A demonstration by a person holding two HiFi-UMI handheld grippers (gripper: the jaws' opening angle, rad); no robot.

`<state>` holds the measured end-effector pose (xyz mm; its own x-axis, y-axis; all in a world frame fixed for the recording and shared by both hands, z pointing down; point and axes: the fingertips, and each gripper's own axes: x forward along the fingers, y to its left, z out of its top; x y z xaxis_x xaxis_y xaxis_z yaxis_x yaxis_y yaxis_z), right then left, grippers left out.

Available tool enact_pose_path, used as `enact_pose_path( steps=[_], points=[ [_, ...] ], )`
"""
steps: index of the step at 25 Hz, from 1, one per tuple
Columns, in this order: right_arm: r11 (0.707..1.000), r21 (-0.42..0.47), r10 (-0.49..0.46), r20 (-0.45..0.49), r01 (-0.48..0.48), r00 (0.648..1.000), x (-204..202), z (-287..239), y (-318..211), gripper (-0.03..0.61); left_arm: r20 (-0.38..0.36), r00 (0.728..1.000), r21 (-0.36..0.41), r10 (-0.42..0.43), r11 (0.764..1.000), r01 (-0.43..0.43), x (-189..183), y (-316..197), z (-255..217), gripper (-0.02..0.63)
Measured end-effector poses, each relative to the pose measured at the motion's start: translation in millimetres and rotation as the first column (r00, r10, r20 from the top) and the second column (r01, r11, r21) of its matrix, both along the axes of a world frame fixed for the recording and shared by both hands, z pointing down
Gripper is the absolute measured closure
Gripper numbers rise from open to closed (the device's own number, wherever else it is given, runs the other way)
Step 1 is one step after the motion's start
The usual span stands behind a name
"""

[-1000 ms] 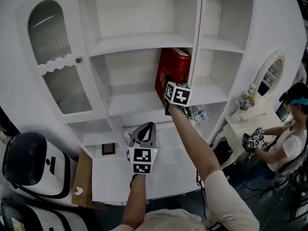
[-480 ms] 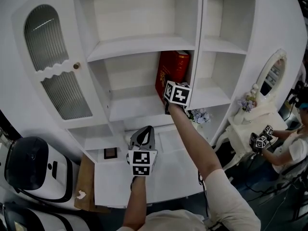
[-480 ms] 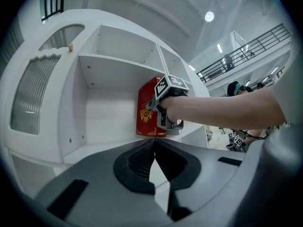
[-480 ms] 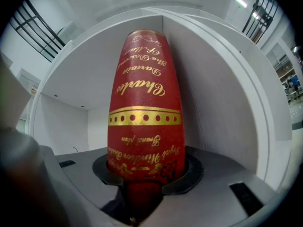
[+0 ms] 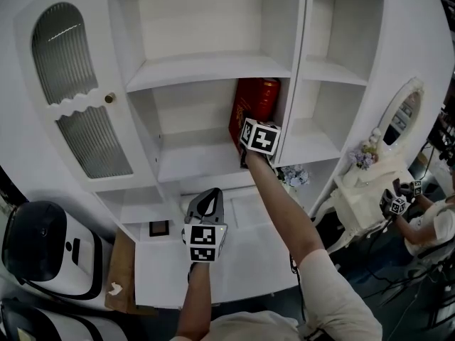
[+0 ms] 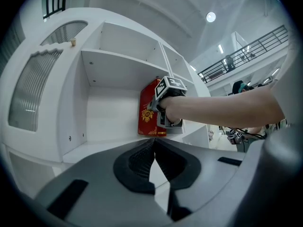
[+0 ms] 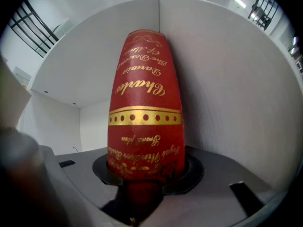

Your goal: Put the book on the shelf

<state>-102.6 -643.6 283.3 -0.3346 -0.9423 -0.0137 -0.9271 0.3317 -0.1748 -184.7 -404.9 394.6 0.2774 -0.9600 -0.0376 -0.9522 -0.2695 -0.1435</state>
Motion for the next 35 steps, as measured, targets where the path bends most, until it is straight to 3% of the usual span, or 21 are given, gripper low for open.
enact_pose_path(
  steps=[12, 20, 35],
  points=[
    [0.998, -0.007, 0.055, 0.014, -0.055, 0.998, 3, 5, -8, 0.377, -0.022, 1.0, -0.015, -0.02, 1.0, 0.02, -12, 7, 9, 0.597],
    [0.999, -0.013, 0.034, -0.01, -0.034, 0.999, 0, 6, -6, 0.367, -0.056, 0.996, -0.018, -0.063, 0.998, 0.062, -37, 20, 12, 0.597],
    [1.0, -0.013, -0.007, -0.019, 0.006, 1.0, 1, 15, 28, 0.334, 0.002, 0.998, -0.014, -0.057, 0.998, 0.057, -28, 43, 12, 0.597]
  ],
)
